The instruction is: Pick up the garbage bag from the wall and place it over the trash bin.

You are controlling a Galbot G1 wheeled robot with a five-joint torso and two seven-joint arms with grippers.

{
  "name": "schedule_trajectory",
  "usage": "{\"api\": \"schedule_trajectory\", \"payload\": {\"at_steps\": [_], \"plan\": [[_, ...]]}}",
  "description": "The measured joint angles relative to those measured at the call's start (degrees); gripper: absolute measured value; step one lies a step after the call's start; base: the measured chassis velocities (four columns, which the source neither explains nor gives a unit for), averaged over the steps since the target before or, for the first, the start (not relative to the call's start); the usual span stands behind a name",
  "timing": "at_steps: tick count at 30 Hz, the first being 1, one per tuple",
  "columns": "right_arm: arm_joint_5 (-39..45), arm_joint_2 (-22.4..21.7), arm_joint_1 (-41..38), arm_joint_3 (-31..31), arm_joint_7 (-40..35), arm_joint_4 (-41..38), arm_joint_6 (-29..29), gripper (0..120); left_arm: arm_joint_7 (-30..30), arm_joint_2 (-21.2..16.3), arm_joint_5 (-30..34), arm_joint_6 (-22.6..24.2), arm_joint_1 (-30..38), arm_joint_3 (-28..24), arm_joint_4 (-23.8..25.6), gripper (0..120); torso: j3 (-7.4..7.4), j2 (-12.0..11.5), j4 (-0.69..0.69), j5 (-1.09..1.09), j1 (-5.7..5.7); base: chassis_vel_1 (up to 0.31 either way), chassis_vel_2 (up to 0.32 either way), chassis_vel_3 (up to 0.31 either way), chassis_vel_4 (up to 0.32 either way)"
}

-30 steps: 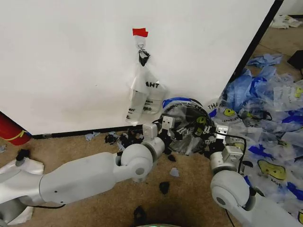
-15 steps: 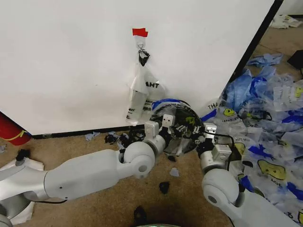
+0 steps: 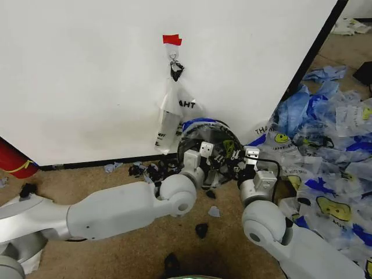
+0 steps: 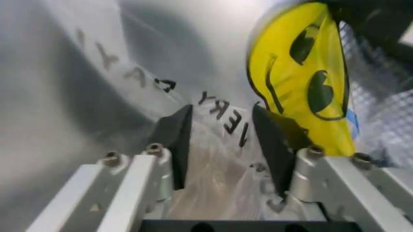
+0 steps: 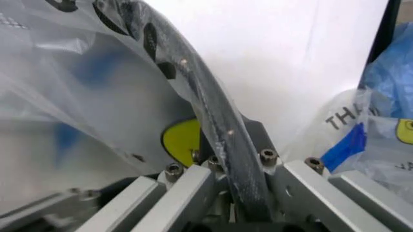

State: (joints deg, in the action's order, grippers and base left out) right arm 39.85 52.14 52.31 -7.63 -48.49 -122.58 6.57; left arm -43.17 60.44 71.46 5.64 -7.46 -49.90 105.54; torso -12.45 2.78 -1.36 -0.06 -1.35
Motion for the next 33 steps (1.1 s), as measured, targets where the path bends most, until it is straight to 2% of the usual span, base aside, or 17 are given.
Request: {"api": "schedule_trajectory", "payload": {"at_steps": [4,13,18,27,33], "plan": [[0.1,0.8,-0.3,-1.0,-0.1,0.0,0.1,0,-0.9,0.9,-0.8,0.3,0.6,-0.8,-2.1,26,0.00,0.0,0.01,0.00,0.00,0.000,0.000,0.000,0.000],[-0.4,1.3,0.1,-1.5,0.1,-0.1,0.1,0,-4.1,2.0,-1.5,1.9,1.6,-1.5,-4.4,27,0.00,0.0,0.00,0.00,0.00,0.000,0.000,0.000,0.000],[-0.4,1.6,0.3,-1.6,0.1,-0.4,0.1,0,-5.8,2.7,-1.3,3.2,2.2,-2.2,-4.9,32,0.00,0.0,0.01,-0.01,0.01,0.000,0.000,0.000,0.000],[-1.3,2.2,1.7,-1.8,0.6,-0.6,0.1,0,-8.3,5.2,0.6,4.5,3.7,-3.2,-7.3,24,0.00,0.0,0.00,0.00,0.00,0.000,0.000,0.000,0.000],[-1.6,2.0,2.2,-1.7,0.9,-1.2,-0.1,0,-8.4,5.4,0.6,4.5,4.3,-3.6,-8.7,25,0.00,0.0,0.01,0.00,0.00,0.000,0.000,0.000,0.000]]}}
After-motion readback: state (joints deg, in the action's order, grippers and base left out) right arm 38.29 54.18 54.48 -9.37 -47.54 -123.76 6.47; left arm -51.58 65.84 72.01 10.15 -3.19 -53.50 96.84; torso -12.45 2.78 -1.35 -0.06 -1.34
